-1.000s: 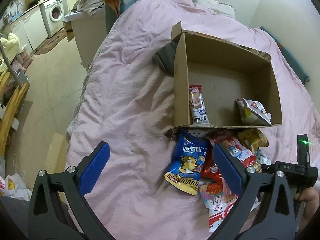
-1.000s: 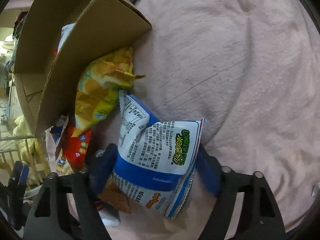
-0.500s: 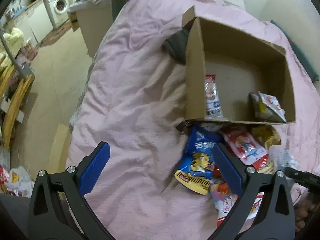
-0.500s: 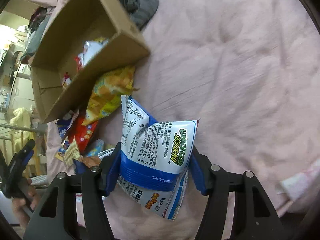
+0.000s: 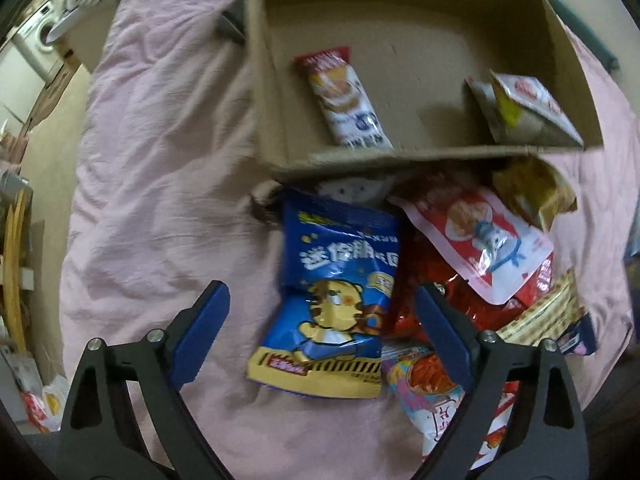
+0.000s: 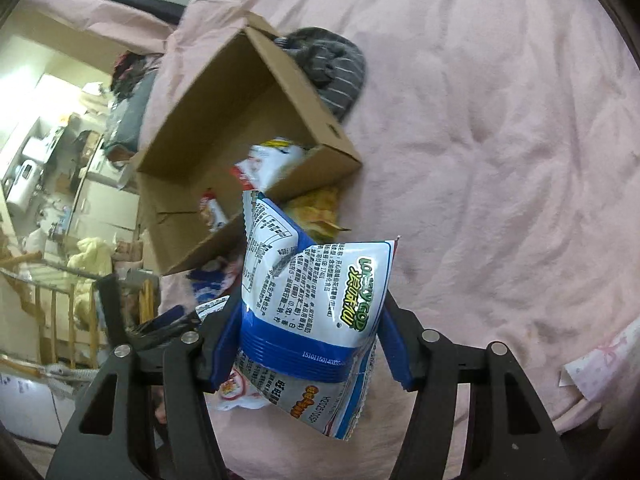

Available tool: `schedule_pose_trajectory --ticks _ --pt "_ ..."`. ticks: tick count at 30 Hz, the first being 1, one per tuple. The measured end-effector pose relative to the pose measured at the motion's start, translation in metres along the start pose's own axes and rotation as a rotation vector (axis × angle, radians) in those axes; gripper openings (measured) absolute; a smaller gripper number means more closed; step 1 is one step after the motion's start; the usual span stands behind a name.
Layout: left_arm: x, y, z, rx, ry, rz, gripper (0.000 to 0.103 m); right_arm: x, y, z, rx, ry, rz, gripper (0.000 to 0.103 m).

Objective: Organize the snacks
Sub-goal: 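Grasp the blue tiger-print bag with the left tool while the right tool holds its bag, then carry both bags into the box and open both tools to release them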

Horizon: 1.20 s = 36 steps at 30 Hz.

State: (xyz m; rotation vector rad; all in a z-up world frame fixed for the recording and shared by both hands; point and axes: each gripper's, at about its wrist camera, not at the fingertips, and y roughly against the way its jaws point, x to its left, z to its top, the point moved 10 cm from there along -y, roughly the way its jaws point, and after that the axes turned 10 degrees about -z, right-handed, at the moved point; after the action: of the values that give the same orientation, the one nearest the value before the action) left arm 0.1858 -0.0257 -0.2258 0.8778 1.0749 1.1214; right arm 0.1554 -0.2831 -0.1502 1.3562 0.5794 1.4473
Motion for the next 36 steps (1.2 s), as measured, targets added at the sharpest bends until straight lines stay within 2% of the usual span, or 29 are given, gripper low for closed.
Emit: schedule_pose_trajectory --ticks 3,4,6,7,11,20,24,32,36 --pt "-0.002 -0.011 -0.001 0.009 0.002 -0.001 0.079 0.005 0.001 -0.002 0.014 -0.005 0.022 0.063" --pt "-0.001 -0.015 -0.001 0.017 0.013 -0.005 0.071 0.006 0.001 -0.002 0.012 0.001 0.016 0.063" --pt "0.004 -0.019 -0.005 0.031 0.052 -0.014 0.061 0.012 0.003 -0.002 0.011 0.006 0.024 0.063" --pt "0.006 -0.021 -0.007 0.040 0.065 -0.016 0.051 0.015 0.005 -0.002 0.008 0.011 0.030 0.063" --pt "0.004 -0.012 -0.009 0.021 0.060 -0.010 0.041 0.025 0.013 -0.004 0.001 0.028 0.047 0.063" --pt "0.008 0.020 -0.031 0.010 0.106 -0.030 0.039 0.036 0.017 -0.005 -0.016 0.059 0.032 0.063" --pt "0.006 0.049 -0.029 -0.046 0.127 -0.042 0.039 0.040 0.015 -0.005 -0.022 0.074 0.018 0.063" --pt "-0.003 0.107 0.000 -0.205 0.077 -0.040 0.039 0.060 0.021 0.004 -0.075 0.131 0.013 0.063" --pt "0.000 0.119 0.026 -0.246 0.059 -0.030 0.039 0.071 0.022 0.017 -0.117 0.174 -0.004 0.063"
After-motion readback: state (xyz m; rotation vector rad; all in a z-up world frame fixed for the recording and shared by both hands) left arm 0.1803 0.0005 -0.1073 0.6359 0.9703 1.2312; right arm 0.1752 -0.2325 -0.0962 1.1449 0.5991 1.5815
